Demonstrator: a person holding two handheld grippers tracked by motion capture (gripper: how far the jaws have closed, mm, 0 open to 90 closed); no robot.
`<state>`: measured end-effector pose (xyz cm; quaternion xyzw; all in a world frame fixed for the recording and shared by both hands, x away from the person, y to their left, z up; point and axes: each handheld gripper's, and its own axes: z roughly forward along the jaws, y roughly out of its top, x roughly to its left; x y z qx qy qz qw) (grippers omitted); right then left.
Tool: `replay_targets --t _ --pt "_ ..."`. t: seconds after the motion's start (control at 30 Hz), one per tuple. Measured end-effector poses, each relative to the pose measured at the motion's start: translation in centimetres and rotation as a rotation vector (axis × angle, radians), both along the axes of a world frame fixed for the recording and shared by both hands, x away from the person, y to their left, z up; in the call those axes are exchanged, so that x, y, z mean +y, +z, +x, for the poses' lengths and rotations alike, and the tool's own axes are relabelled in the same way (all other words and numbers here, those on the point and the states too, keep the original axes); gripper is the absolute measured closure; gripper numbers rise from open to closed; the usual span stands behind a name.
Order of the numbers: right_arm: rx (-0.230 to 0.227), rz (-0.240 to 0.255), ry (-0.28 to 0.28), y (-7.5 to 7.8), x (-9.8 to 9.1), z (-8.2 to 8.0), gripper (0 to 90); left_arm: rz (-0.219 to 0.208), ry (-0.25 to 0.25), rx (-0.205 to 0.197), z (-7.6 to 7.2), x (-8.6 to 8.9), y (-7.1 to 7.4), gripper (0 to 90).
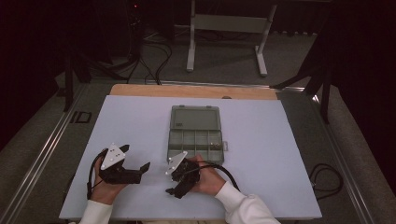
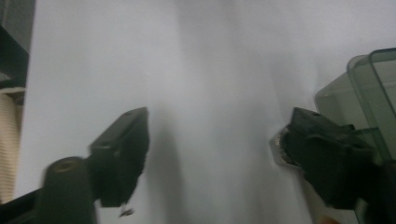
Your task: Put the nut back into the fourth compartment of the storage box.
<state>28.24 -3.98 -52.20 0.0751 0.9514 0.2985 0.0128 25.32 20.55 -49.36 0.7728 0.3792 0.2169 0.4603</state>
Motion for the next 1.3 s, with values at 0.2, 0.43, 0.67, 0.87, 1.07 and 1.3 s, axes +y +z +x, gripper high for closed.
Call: replay_targets --t 0.2,0.43,0.67,0.87,1.07,1.3 --pt "0.036 0.005 -0.003 0.4 -0.6 -0.1 28.9 0.001 0.0 0.0 0.0 0.0 0.0 1.4" --pt "0.06 -0.009 0.005 0.7 -1.0 -0.4 30.5 -0.001 0.003 0.001 0.0 0.0 0.0 1.4" --pt "0.067 -0.013 0.014 1.1 -1.5 -0.7 31.5 -0.001 0.002 0.001 0.0 0.0 0.0 1.4" --pt "0.023 0.005 -0.011 1.2 -1.5 -0.3 28.7 0.0 0.001 0.001 0.0 0.0 0.0 1.4" --pt "-0.039 -0.036 -0.038 0.6 -1.2 0.0 36.4 0.0 0.001 0.0 0.0 0.0 0.0 1.4" --pt "-0.04 -0.061 -0.077 0.3 -1.2 0.5 57.9 0.0 0.0 0.002 0.0 0.0 0.0 1.4"
